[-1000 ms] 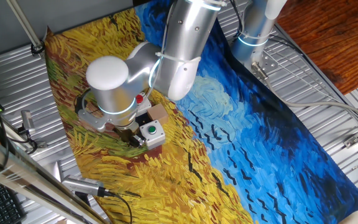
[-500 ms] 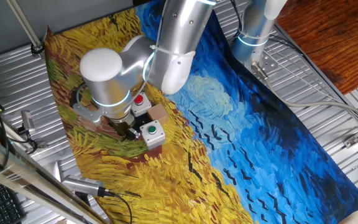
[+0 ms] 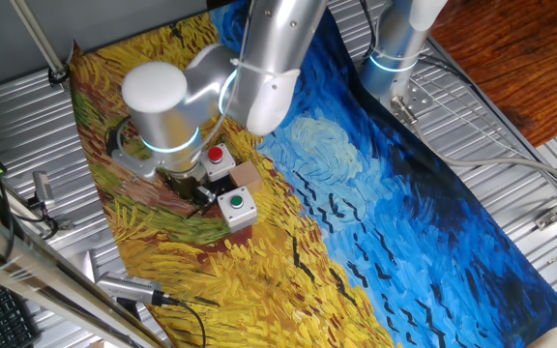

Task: Turn the hands of a clock

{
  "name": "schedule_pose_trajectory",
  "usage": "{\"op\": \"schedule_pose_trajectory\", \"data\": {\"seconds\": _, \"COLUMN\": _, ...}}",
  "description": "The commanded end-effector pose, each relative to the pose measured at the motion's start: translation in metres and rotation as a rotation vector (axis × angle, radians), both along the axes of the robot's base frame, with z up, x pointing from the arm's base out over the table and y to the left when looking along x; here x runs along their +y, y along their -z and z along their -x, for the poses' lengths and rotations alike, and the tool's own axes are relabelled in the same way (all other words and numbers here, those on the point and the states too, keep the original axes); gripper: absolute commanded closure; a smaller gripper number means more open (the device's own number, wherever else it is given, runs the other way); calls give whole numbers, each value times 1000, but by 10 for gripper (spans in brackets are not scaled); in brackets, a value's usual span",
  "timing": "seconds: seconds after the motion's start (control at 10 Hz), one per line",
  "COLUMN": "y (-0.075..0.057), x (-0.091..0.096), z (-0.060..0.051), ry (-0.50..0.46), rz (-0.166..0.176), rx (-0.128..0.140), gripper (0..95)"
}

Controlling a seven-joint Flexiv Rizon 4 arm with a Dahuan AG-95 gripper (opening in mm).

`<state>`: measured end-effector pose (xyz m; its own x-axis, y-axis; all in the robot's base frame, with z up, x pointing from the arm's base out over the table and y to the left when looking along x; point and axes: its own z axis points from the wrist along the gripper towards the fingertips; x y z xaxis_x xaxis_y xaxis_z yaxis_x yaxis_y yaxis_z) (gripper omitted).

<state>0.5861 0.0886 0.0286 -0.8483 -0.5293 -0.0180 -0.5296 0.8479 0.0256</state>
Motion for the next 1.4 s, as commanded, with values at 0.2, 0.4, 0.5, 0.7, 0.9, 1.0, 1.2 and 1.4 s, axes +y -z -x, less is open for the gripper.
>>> {"op": "schedule_pose_trajectory", "data": {"seconds": 0.2, "y": -3, "x": 2, "z": -1, "ry": 10, "rz": -6, "rx": 0, "gripper": 950}}
{"op": "schedule_pose_trajectory", "data": {"seconds": 0.4, "y": -6, "x": 11, "z": -8, "ry": 15, "rz": -12, "rx": 0, "gripper": 950}}
{"op": "schedule_pose_trajectory", "data": {"seconds": 0.5, "y": -6, "x": 19, "z": -10, "ry": 23, "rz": -12, "rx": 0, "gripper": 950}}
{"op": "schedule_pose_trajectory", "data": {"seconds": 0.7, "y": -4, "x": 29, "z": -13, "ry": 34, "rz": -21, "rx": 1, "gripper": 950}}
{"op": "schedule_pose_trajectory", "data": {"seconds": 0.9, "y": -1, "x": 36, "z": -13, "ry": 44, "rz": -38, "rx": 0, "gripper": 950}}
{"op": "schedule_pose_trajectory", "data": {"seconds": 1.0, "y": -1, "x": 41, "z": -12, "ry": 54, "rz": -44, "rx": 1, "gripper": 950}}
{"op": "schedule_pose_trajectory", "data": {"seconds": 1.2, "y": 2, "x": 51, "z": -9, "ry": 74, "rz": -38, "rx": 3, "gripper": 950}}
{"op": "schedule_pose_trajectory", "data": {"seconds": 1.4, "y": 5, "x": 52, "z": -8, "ry": 75, "rz": -31, "rx": 8, "gripper": 950}}
